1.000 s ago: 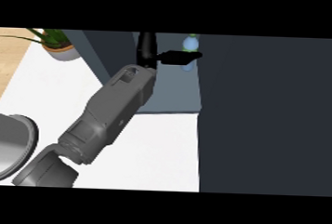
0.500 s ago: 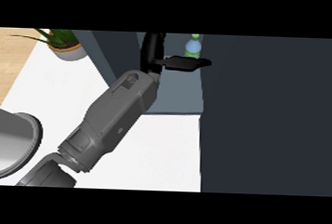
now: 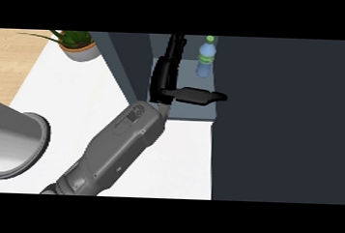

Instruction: Pick up the bottled water, place it into the cabinet and close the cabinet

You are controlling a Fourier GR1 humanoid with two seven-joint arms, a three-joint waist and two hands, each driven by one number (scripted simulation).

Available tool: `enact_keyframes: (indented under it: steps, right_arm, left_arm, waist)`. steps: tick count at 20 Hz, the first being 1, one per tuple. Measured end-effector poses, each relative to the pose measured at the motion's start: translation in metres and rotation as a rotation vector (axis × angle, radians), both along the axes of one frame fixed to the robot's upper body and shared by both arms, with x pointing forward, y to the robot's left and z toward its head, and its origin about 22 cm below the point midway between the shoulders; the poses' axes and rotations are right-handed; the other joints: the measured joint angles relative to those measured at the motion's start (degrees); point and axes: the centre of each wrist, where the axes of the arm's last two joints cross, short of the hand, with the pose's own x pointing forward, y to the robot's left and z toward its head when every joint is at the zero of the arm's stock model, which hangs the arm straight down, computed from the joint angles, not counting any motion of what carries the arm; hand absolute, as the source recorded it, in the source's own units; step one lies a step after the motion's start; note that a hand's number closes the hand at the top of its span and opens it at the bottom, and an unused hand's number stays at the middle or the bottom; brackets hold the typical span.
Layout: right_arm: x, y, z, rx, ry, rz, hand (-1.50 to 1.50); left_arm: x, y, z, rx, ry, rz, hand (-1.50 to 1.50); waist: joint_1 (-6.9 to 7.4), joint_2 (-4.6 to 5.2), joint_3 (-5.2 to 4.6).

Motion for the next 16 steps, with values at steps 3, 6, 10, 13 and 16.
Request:
enact_keyframes:
  steps: [3, 6, 10, 13, 16]
  right_arm:
    - [0.004, 0.005, -0.001, 0.016, 0.004, 0.001, -1.50]
    - [0.006, 0.007, -0.001, 0.024, -0.003, -0.002, -1.50]
    - [0.008, 0.009, -0.002, 0.030, -0.005, 0.012, -1.50]
    - [0.010, 0.013, -0.002, 0.035, 0.010, 0.057, 1.50]
    - [0.016, 0.016, -0.001, 0.016, 0.052, 0.161, 1.50]
  left_arm:
    - [-0.021, -0.004, -0.003, -0.026, 0.001, -0.023, -1.50]
    - [-0.043, 0.008, -0.014, -0.044, 0.007, -0.045, -1.50]
    - [-0.075, 0.018, -0.021, -0.072, 0.019, -0.061, -1.50]
    - [-0.097, 0.031, -0.022, -0.086, 0.028, -0.066, -1.50]
    - [-0.115, 0.042, -0.027, -0.095, 0.034, -0.068, -1.50]
  waist:
    - [0.22, 0.03, -0.01]
    - [0.42, 0.02, -0.02]
    - [0.32, 0.04, -0.01]
    - [0.38, 0.06, -0.01]
    - [0.62, 0.15, -0.03]
